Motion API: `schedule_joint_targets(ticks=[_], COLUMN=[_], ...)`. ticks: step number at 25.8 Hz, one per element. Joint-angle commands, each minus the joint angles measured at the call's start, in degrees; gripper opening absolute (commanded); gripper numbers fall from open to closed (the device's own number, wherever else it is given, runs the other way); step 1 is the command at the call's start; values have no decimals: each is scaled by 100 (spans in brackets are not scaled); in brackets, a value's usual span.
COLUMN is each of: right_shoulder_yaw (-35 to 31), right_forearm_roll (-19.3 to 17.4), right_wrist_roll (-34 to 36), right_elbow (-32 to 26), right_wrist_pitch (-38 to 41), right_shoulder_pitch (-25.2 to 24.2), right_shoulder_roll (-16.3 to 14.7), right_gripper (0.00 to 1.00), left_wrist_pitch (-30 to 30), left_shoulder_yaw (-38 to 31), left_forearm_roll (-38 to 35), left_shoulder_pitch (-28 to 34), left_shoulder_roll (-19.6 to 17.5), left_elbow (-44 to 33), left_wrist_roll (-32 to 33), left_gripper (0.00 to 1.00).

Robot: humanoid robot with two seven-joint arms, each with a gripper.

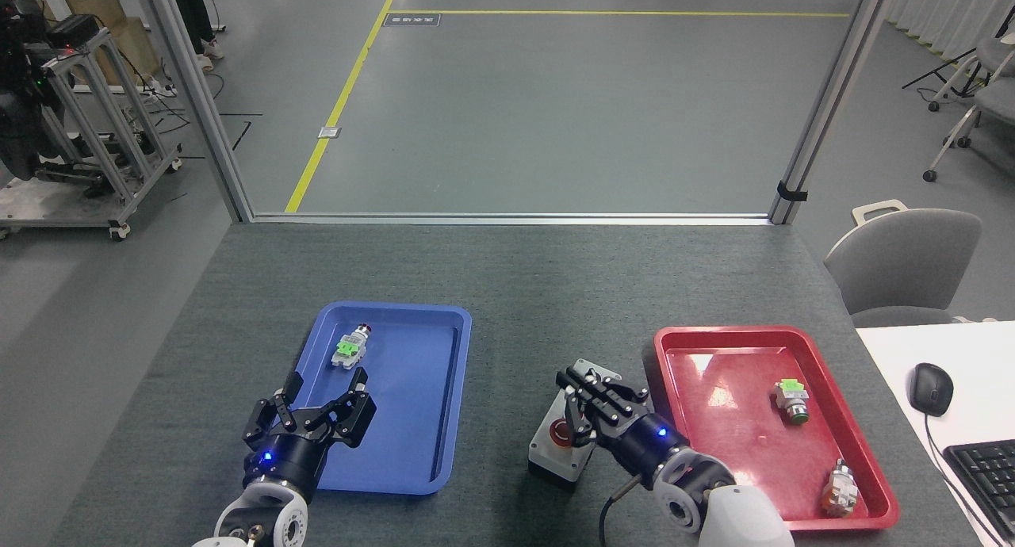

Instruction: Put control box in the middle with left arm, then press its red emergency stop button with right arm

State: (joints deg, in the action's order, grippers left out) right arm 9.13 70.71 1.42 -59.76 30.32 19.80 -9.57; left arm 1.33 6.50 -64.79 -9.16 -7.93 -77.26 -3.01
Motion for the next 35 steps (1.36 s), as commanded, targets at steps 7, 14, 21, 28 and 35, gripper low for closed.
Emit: schedule_joint_targets(ticks=[7,14,21,28,35], right_shoulder_yaw=[-1274,-1300,-1291,-1265,-1265], right_forearm_roll=[-1736,-471,971,1059,1068], right_wrist_roll=[43,60,148,491,500], right_elbow=[-9,-97,-976,-1037,-1046], right_wrist_pitch=[-456,-1528,-2504,-2513,-2548], right_shoulder_pitch=[288,165,-424,-477,-477], right_shoulder_roll=[-203,-387,52,131,131], right_gripper=[100,100,100,100,100], left_wrist_pitch=[-10,-10,-1,-1,-1], left_shoulder_yaw=[0,0,0,0,0], left_forearm_roll=[2,2,2,2,2], left_shoulder_pitch=[2,2,2,2,2], left_shoulder_roll=[2,2,2,10,2], left_elbow=[1,1,1,1,1], left_wrist_roll=[-6,-6,-6,-6,-6], left_gripper=[99,99,99,99,99])
